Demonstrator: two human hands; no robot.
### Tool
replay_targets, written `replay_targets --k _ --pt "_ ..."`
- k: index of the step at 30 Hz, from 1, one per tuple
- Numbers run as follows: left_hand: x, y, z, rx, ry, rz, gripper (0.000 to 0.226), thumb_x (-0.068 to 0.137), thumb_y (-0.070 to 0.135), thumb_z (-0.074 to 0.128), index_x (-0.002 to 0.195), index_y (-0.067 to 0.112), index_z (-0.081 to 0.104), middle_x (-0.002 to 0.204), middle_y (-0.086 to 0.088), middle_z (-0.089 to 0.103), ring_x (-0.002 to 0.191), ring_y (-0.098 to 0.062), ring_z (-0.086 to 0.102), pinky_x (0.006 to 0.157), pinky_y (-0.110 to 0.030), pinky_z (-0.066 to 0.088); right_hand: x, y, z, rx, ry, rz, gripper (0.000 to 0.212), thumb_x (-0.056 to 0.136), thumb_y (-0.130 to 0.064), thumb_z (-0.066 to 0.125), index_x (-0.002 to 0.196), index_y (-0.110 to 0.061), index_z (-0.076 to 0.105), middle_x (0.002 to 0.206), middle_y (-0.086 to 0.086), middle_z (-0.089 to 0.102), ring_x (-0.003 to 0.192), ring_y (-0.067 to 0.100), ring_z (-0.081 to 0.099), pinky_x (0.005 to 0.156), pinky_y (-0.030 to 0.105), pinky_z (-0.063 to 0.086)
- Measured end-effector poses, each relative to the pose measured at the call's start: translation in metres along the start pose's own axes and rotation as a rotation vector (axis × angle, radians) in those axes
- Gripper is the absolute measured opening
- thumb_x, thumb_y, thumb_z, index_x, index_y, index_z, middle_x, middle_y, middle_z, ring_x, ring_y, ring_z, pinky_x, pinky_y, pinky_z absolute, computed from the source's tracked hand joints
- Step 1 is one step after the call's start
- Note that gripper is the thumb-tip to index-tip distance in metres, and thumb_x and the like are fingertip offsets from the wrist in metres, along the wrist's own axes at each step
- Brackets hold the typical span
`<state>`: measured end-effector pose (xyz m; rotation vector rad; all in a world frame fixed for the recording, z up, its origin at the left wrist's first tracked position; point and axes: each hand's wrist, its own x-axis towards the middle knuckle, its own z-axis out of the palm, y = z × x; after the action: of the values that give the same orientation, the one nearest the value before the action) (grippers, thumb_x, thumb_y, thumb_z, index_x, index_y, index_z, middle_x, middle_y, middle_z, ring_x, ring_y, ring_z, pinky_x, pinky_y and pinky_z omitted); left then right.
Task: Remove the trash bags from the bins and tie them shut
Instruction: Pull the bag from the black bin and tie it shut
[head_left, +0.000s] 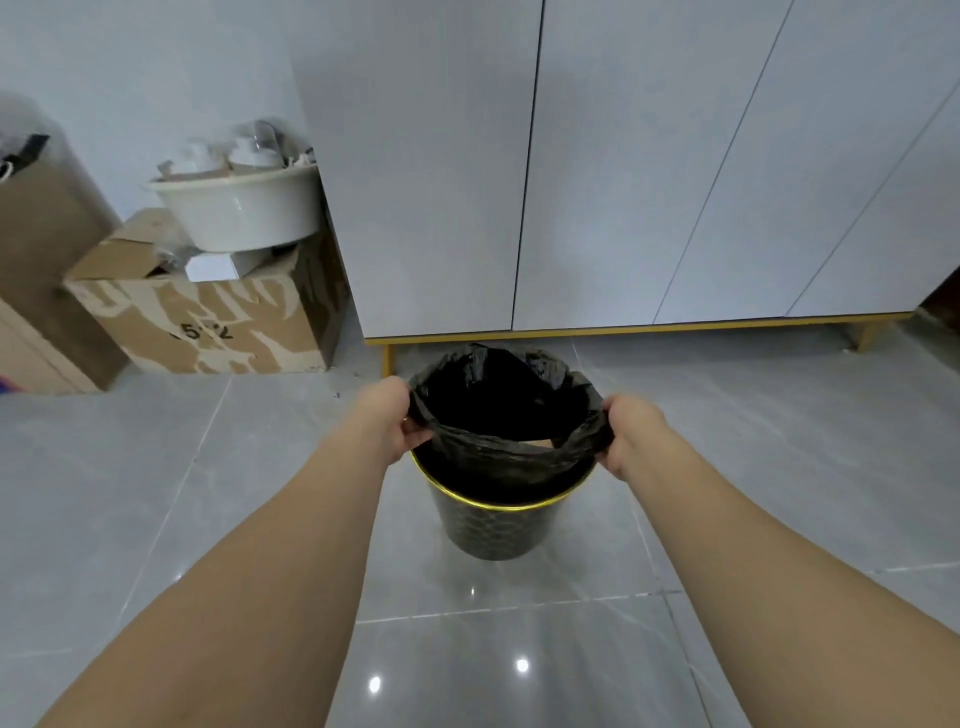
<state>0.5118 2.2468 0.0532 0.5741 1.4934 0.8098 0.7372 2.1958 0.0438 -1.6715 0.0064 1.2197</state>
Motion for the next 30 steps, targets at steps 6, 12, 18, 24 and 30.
replay_targets --k 6,12,18,24,30 --pt "0.045 0.023 0.018 0.022 0.049 0.212 0.008 0.09 0.015 0.039 0.086 0.013 0.045 0.087 -0.009 0.042 0.077 -0.021 0.039 0.062 -0.035 0.031 0.038 -0.022 0.035 -0.07 -0.03 -0.27 0.005 0.089 -0.014 0.052 0.086 -0.011 0.055 0.08 0.007 0.052 0.062 0.018 0.048 0.067 0.033 0.042" --pt "0.063 0.029 0.034 -0.221 -0.029 0.294 0.015 0.083 0.02 0.043 0.069 0.017 0.04 0.071 -0.004 0.041 0.066 -0.021 0.037 0.06 -0.032 0.03 0.041 -0.038 0.055 0.112 -0.08 -0.329 0.013 0.082 -0.023 0.05 0.078 -0.02 0.038 0.067 0.002 0.029 0.064 0.018 0.022 0.06 0.033 0.018" --pt "0.042 0.058 0.031 -0.518 0.003 0.278 0.016 0.064 0.021 0.044 0.059 0.024 0.029 0.063 -0.001 0.039 0.073 -0.024 0.035 0.066 -0.039 0.031 0.006 -0.066 0.047 0.335 -0.156 -0.38 0.01 0.069 -0.018 0.051 0.067 -0.018 0.041 0.068 0.005 0.039 0.066 0.02 0.03 0.06 0.033 0.027" --pt "-0.03 0.104 0.035 -0.674 -0.016 0.381 0.035 0.079 0.011 0.039 0.047 0.015 0.053 0.051 -0.003 0.057 0.056 -0.024 0.052 0.06 -0.03 0.044 -0.049 -0.117 0.026 0.482 -0.125 -0.457 0.011 0.075 -0.024 0.054 0.072 -0.013 0.053 0.078 0.008 0.054 0.069 0.021 0.05 0.064 0.033 0.041" --pt "-0.103 0.14 0.072 -0.554 -0.258 0.387 0.027 0.081 0.018 0.041 0.054 0.021 0.042 0.064 -0.004 0.051 0.06 -0.022 0.05 0.065 -0.034 0.041 -0.116 -0.179 -0.018 0.607 -0.118 -0.621 0.02 0.084 -0.022 0.05 0.068 -0.011 0.044 0.063 0.005 0.049 0.058 0.023 0.044 0.061 0.032 0.042"
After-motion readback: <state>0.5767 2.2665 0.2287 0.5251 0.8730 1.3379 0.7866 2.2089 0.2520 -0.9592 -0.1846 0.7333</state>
